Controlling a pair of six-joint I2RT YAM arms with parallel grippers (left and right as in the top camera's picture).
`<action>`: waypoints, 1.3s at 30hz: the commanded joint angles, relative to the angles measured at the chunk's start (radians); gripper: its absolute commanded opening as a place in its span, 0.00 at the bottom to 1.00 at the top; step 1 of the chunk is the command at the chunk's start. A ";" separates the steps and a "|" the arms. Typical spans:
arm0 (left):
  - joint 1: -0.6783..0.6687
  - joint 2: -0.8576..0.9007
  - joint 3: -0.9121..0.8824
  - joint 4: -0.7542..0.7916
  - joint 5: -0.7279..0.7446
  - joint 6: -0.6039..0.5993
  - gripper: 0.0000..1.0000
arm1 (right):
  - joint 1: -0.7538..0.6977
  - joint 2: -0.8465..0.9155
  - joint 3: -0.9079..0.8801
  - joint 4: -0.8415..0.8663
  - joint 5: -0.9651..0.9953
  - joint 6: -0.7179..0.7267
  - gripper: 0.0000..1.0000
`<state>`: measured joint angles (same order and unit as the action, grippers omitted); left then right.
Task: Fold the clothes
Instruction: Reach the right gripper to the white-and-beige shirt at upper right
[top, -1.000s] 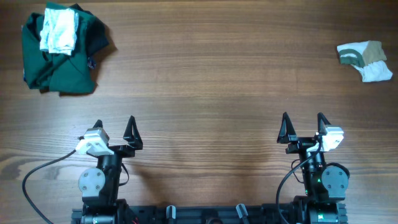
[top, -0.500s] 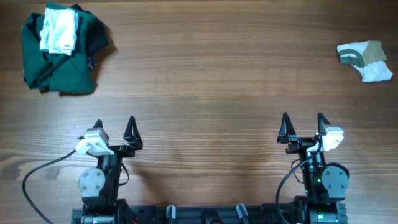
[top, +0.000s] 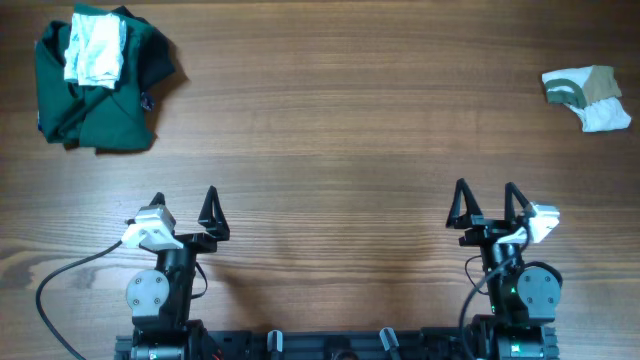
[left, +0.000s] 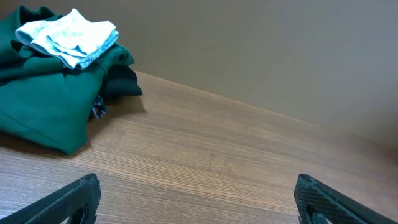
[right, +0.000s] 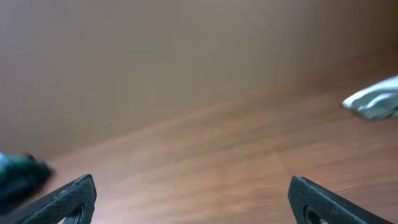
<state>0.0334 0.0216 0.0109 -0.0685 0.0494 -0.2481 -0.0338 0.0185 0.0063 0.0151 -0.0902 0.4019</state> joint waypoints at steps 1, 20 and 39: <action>0.006 0.004 -0.005 -0.006 -0.010 0.006 1.00 | 0.002 -0.001 0.000 0.116 -0.053 0.166 1.00; 0.006 0.004 -0.005 -0.007 -0.010 0.005 1.00 | -0.112 1.010 0.874 -0.187 0.422 -0.215 1.00; 0.006 0.004 -0.005 -0.007 -0.010 0.006 0.99 | -0.454 1.918 1.291 -0.039 0.089 -0.053 0.99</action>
<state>0.0334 0.0280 0.0109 -0.0704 0.0490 -0.2481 -0.4728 1.8542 1.2793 -0.0692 -0.0074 0.2703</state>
